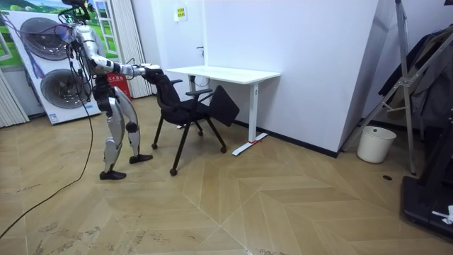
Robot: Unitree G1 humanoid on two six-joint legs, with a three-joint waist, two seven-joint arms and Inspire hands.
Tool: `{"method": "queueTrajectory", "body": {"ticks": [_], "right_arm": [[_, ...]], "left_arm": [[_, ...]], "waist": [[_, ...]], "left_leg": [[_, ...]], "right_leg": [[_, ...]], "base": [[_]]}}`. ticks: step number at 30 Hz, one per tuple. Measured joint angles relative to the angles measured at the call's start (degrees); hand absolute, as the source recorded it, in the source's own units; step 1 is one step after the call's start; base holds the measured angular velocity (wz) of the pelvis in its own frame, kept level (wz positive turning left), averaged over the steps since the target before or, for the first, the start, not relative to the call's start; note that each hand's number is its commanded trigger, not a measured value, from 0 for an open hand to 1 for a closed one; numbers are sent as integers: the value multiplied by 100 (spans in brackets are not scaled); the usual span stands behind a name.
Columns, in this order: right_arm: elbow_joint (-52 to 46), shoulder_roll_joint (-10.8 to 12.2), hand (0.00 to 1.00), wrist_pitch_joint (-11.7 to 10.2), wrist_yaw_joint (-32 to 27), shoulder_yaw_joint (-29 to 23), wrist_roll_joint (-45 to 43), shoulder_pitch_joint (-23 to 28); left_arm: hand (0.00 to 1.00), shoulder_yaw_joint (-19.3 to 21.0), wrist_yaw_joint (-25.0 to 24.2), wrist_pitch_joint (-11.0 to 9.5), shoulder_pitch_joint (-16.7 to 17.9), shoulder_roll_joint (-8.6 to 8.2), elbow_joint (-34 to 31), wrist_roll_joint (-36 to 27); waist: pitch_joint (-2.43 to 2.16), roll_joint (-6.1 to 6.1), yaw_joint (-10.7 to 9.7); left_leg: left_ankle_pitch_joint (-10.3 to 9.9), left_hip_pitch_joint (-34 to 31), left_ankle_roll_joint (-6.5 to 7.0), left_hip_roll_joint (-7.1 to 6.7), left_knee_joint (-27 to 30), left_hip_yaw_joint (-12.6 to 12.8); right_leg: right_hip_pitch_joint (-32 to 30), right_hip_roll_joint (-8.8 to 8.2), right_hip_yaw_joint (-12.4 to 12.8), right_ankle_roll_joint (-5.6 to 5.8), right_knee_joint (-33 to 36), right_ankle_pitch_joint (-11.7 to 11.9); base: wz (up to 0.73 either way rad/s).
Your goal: Push chair
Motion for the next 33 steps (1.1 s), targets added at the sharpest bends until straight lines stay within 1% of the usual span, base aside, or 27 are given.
{"method": "queueTrajectory", "body": {"ticks": [2, 3, 4, 5, 6, 7, 8, 9, 10, 11, 12, 13, 14, 15, 16, 17, 18, 19, 20, 21, 22, 23, 25, 28, 29, 31, 33], "right_arm": [[7, 0, 100, 13, -15, -1, 52, -17], [53, 1, 100, 34, -16, 1, 113, -58], [83, 4, 100, 41, -9, 0, 128, -70], [97, 6, 100, 42, -13, 4, 135, -70], [180, 30, 100, 41, -19, 27, 218, -69], [315, 81, 100, 43, -20, 46, 274, -69], [363, 114, 100, 43, -20, 50, 268, -70], [417, 163, 100, 48, -25, 60, 264, -67], [451, 165, 100, 55, -28, 110, 266, -60], [467, 168, 100, 61, -42, 144, 270, -62], [482, 196, 100, 116, -67, 223, 266, -60], [483, 243, 100, 143, -68, 262, 224, -49], [480, 256, 100, 145, -68, 272, 226, -30], [449, 264, 100, 150, -68, 274, 234, 38], [433, 273, 100, 154, -71, 296, 224, 73], [432, 271, 100, 156, -74, 318, 209, 82], [431, 305, 100, 157, -74, 334, 191, 134], [397, 316, 100, 149, -83, 333, 189, 172], [382, 314, 100, 138, -86, 332, 168, 177], [368, 321, 100, 123, -92, 301, 131, 177], [379, 315, 100, 136, -71, 279, 128, 158], [379, 304, 100, 154, -46, 268, 126, 148], [308, 158, 100, 157, 48, 260, 157, 143], [129, 73, 100, 173, 154, 258, 203, 143], [108, 61, 100, 173, 154, 253, 207, 142], [59, 60, 100, 169, 166, 218, 222, 140], [16, 63, 100, 170, 194, 199, 223, 138]], "left_arm": [[100, 15, -24, -42, -59, 41, -7, 19], [100, 11, -24, -45, -70, 10, 53, 22], [100, -7, -58, -48, -119, 2, 71, 22], [100, -15, -69, -51, -170, 5, 74, 26], [100, -66, -67, -51, -195, 13, 151, 24], [100, -120, -32, -61, -193, 11, 295, 18], [100, -130, -22, -62, -221, 7, 306, 18], [100, -145, -6, -62, -187, 0, 332, 19], [100, -172, 32, -60, -184, 23, 345, 9], [100, -171, 38, -60, -165, 35, 341, 10], [100, -160, 64, -61, -113, 61, 345, 10], [100, -158, 133, -65, -53, 120, 346, -5], [100, -159, 152, -74, -34, 142, 348, -17], [100, -162, 161, -116, -36, 151, 390, -30], [100, -163, 160, -125, -28, 162, 400, -32], [100, -161, 164, -125, -12, 162, 417, -34], [100, -160, 180, -126, 25, 167, 449, -49], [100, -138, 212, -127, 67, 157, 454, -64], [100, -108, 224, -126, 89, 136, 457, -65], [100, -73, 261, -127, 89, 105, 530, -64], [100, -81, 275, -125, 85, 53, 575, -68], [100, -100, 278, -126, 79, 28, 607, -76], [100, -110, 290, -121, 19, -153, 717, -42], [100, -109, 315, -89, 24, -161, 589, -42], [100, -109, 315, -76, 24, -156, 557, -41], [100, -83, 273, -34, 30, -128, 424, 5], [100, -70, 249, -26, 29, -114, 374, 16]], "waist": [[-22, -67, 54], [-14, -36, 49], [-20, -21, 20], [-22, -4, -8], [5, 33, -44], [25, 102, -38], [28, 142, -38], [31, 226, -49], [28, 280, -58], [36, 309, -56], [62, 387, -52], [83, 427, -83], [83, 430, -120], [80, 436, -164], [79, 436, -250], [79, 436, -290], [76, 434, -391], [60, 414, -460], [42, 436, -514], [-29, 456, -559], [-84, 519, -555], [-86, 541, -569], [-99, 645, -563], [-97, 651, -559], [-98, 654, -558], [-70, 603, -523], [-71, 596, -512]], "left_leg": [[-187, -11, 36, -76, 154, 16], [-355, -49, 87, -73, 295, -1], [-454, -48, 118, -73, 426, -8], [-498, -29, 134, -69, 481, -18], [-587, 96, 159, -43, 533, -107], [-678, 287, 172, -16, 514, -149], [-754, 361, 175, 14, 506, -170], [-855, 522, 217, 49, 485, -261], [-897, 656, 229, 45, 391, -423], [-901, 732, 231, 51, 325, -489], [-900, 910, 231, 64, 192, -666], [-895, 1070, 239, 106, 86, -744], [-904, 1137, 227, 116, 47, -812], [-939, 1250, 191, 130, -8, -957], [-1003, 1346, 147, 143, -20, -1111], [-1037, 1400, 121, 144, -33, -1188], [-1111, 1555, 60, 146, -59, -1379], [-1236, 1638, -4, 141, 2, -1522], [-1330, 1631, -60, 152, 113, -1636], [-1454, 1619, -213, 217, 277, -1720], [-1508, 1676, -313, 336, 242, -1711], [-1513, 1728, -334, 381, 184, -1715], [-1481, 1945, -432, 531, -136, -1845], [-1403, 2049, -556, 663, -382, -1928], [-1396, 2049, -568, 682, -384, -1920], [-1397, 2067, -575, 767, -371, -1892], [-1411, 2067, -600, 841, -372, -1864]], "right_leg": [[-57, -123, 16, 81, 352, -124], [-269, -218, 10, 122, 1088, -128], [-579, -377, 63, 168, 1900, -1], [-692, -441, 86, 170, 2229, 98], [-808, -512, 207, 153, 2667, 360], [-830, -494, 349, 128, 2891, 672], [-840, -441, 406, 137, 2984, 830], [-910, -359, 506, 163, 3214, 1179], [-1051, -273, 684, 182, 3390, 1216], [-1137, -229, 707, 201, 3406, 1112], [-1356, -128, 682, 176, 3365, 915], [-1593, -31, 694, 128, 3184, 818], [-1703, 9, 706, 126, 3018, 800], [-1895, 101, 783, 121, 2553, 799], [-2058, 204, 979, 117, 1951, 846], [-2108, 221, 1052, 126, 1621, 911], [-2083, 267, 1279, 145, 815, 1153], [-2047, 273, 1546, 213, 159, 1561], [-2022, 309, 1583, 249, 132, 1729], [-1963, 475, 1596, 166, 202, 1795], [-1896, 508, 1403, 15, 193, 1884], [-1848, 517, 1329, -74, 192, 1909], [-1696, 617, 1198, -263, 161, 1802], [-1654, 684, 1053, -342, 197, 1666], [-1648, 694, 1024, -367, 205, 1640], [-1641, 743, 963, -458, 292, 1516], [-1626, 780, 898, -460, 296, 1422]], "base": [[-3], [8], [16], [22], [15], [6], [-6], [-6], [-7], [-8], [0], [13], [41], [63], [66], [74], [77], [81], [77], [58], [50], [42], [37], [23], [19], [12], [11]]}}
